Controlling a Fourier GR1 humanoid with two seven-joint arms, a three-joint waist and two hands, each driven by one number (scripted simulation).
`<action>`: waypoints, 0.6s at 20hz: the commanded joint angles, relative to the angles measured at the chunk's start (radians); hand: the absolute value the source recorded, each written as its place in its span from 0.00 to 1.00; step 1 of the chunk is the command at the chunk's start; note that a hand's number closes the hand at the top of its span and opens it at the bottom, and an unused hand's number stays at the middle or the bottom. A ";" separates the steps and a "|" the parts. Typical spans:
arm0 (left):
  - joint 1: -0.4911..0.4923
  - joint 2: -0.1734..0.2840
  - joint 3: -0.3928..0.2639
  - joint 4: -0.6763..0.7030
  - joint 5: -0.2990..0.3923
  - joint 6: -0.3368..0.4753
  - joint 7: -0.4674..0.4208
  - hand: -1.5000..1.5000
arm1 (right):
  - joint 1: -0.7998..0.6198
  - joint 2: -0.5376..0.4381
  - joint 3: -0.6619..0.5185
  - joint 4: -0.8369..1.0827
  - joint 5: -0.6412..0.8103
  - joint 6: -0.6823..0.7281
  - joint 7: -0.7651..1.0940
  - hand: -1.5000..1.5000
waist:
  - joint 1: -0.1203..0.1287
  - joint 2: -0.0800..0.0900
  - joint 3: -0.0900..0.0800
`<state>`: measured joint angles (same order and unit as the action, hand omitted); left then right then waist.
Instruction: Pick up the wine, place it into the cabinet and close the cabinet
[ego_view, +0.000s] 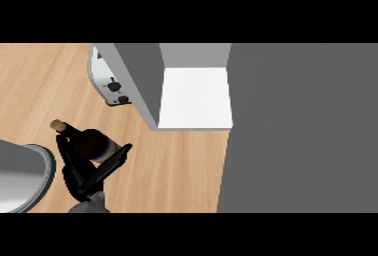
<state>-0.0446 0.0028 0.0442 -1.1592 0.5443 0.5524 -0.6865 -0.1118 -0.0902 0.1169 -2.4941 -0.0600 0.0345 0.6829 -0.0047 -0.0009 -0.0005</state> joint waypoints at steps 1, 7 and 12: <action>-0.018 0.013 0.038 0.074 0.027 -0.121 -0.053 1.00 | 0.004 -0.006 -0.062 -0.087 -0.089 0.003 0.022 0.00 | 0.001 0.001 0.000; -0.029 -0.002 -0.040 0.125 -0.028 -0.140 -0.080 1.00 | 0.091 0.041 0.083 -0.102 0.034 0.009 -0.028 0.00 | 0.000 0.000 0.000; -0.142 0.049 -0.080 0.141 -0.144 0.033 0.018 1.00 | 0.043 -0.005 -0.045 -0.097 -0.076 0.022 0.004 0.00 | -0.007 0.000 0.001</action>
<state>-0.1394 0.0297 0.0067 -1.0473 0.4779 0.4893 -0.7229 -0.0800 -0.0845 0.1054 -2.4904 -0.0595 0.0557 0.6432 -0.0071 -0.0028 0.0023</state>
